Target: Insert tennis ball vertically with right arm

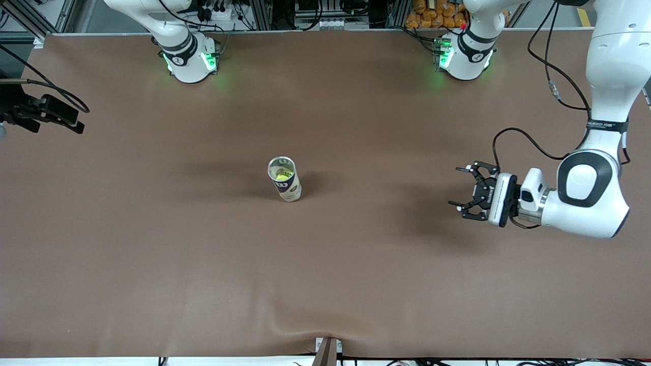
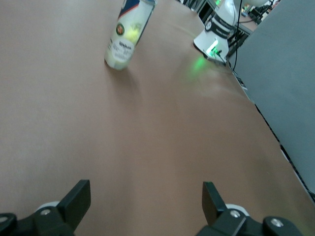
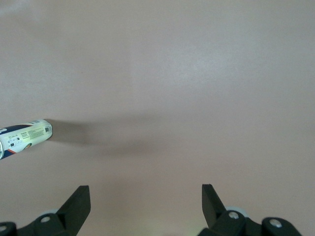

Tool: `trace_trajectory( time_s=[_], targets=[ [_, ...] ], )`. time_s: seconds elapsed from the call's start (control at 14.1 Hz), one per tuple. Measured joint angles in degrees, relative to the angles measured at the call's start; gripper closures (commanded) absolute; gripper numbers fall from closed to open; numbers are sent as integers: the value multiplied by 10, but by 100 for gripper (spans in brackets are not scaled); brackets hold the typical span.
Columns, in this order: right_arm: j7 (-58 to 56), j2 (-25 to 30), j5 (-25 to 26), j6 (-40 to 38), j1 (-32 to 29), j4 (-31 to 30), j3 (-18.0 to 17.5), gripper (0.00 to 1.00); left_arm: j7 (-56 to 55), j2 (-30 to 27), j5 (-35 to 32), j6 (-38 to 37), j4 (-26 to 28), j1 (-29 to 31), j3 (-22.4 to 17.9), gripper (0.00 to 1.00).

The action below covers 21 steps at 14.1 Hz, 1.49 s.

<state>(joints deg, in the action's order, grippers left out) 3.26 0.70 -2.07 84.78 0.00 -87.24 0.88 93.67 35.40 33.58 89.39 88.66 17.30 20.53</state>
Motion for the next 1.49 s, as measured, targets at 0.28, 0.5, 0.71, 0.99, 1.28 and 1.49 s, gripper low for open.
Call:
trace_trajectory(
  time_s=[0.28, 0.5, 0.71, 0.99, 1.28, 1.49],
  targets=[
    [2, 0, 0, 0, 0, 0, 1, 0, -98, -1, -75, -57, -58, 9, -4, 0],
    [3, 0, 0, 1, 0, 0, 0, 0, -201, -22, -92, -96, -82, 6, -18, 0],
    [4, 0, 0, 1, 0, 0, 0, 0, -301, -82, -94, -141, -87, -42, -93, 0],
    [5, -2, 0, 2, -4, 0, 2, 0, -506, -176, -134, -173, -90, -110, -178, 0],
    [5, -4, 0, 2, -5, -1, 2, 0, -716, -273, -236, -179, -90, -179, -196, 0],
    [5, -5, 0, 2, -5, -1, 3, 0, -843, -324, -260, -199, -86, -206, -198, 0]
  ],
)
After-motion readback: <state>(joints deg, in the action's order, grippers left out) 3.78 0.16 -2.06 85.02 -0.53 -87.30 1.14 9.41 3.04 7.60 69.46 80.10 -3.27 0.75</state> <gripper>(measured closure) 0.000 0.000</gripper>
